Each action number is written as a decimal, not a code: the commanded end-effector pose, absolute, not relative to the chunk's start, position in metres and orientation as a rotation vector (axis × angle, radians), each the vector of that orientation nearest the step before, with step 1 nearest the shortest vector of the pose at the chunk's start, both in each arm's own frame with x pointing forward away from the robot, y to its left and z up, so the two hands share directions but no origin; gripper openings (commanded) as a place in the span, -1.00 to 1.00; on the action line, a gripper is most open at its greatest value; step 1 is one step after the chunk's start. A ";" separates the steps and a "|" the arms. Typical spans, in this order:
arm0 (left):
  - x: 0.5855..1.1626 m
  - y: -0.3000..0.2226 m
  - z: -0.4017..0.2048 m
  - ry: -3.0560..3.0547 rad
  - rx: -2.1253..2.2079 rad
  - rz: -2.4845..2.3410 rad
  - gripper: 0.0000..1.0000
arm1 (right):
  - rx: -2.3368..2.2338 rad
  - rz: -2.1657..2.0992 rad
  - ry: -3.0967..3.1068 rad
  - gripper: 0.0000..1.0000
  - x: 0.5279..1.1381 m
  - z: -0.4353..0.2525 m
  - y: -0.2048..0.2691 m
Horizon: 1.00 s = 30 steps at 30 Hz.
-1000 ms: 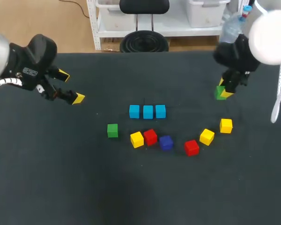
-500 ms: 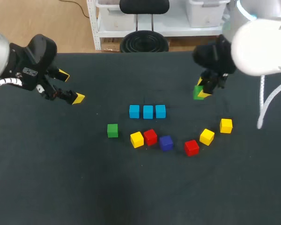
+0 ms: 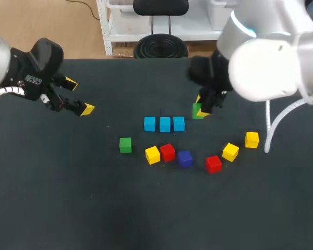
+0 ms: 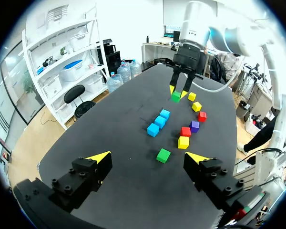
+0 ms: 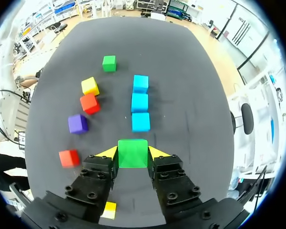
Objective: Place the blue cubes, place green cubes on the blue cubes, place the yellow cubes on the green cubes, then place the red cubes on the yellow cubes, and place purple cube on the red cubes.
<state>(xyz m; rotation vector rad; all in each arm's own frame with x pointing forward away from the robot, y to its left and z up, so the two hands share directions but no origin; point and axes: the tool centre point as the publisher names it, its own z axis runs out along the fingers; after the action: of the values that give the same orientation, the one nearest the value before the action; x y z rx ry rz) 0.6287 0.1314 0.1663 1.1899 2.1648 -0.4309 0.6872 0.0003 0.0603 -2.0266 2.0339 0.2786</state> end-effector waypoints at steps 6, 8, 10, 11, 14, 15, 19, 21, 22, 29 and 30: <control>0.629 0.130 0.168 2.174 1.190 -0.424 1.00 | -2.068 0.226 2.039 -1.00 0.689 0.058 0.029; 0.629 0.130 0.168 2.174 1.190 -0.424 1.00 | -2.076 0.219 2.042 -1.00 0.690 0.056 0.033; 0.629 0.130 0.168 2.174 1.190 -0.424 1.00 | -2.086 0.211 2.052 -1.00 0.691 0.053 0.038; 0.629 0.130 0.168 2.174 1.190 -0.424 1.00 | -2.087 0.207 2.055 -1.00 0.692 0.051 0.040; 0.629 0.130 0.168 2.174 1.190 -0.424 1.00 | -2.087 0.197 2.069 -1.00 0.693 0.047 0.047; 0.629 0.130 0.168 2.174 1.190 -0.424 1.00 | -2.086 0.193 2.073 -1.00 0.693 0.046 0.049; 0.629 0.130 0.168 2.174 1.190 -0.424 1.00 | -2.065 0.181 2.094 -1.00 0.697 0.043 0.058; 0.629 0.130 0.168 2.174 1.190 -0.424 1.00 | -2.061 0.181 2.098 -1.00 0.699 0.043 0.062; 0.629 0.130 0.168 2.174 1.190 -0.424 1.00 | -2.054 0.173 2.101 -1.00 0.699 0.042 0.064; 0.629 0.130 0.168 2.174 1.190 -0.424 1.00 | -2.052 0.166 2.108 -1.00 0.703 0.041 0.066; 0.629 0.130 0.168 2.174 1.190 -0.424 1.00 | -2.053 0.165 2.108 -1.00 0.703 0.042 0.066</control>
<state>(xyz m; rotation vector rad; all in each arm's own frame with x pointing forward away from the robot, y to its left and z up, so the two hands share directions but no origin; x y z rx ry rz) 0.6287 0.1314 0.1663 1.1899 2.1648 -0.4309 0.7012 0.0651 0.0406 -2.0506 2.1048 0.1638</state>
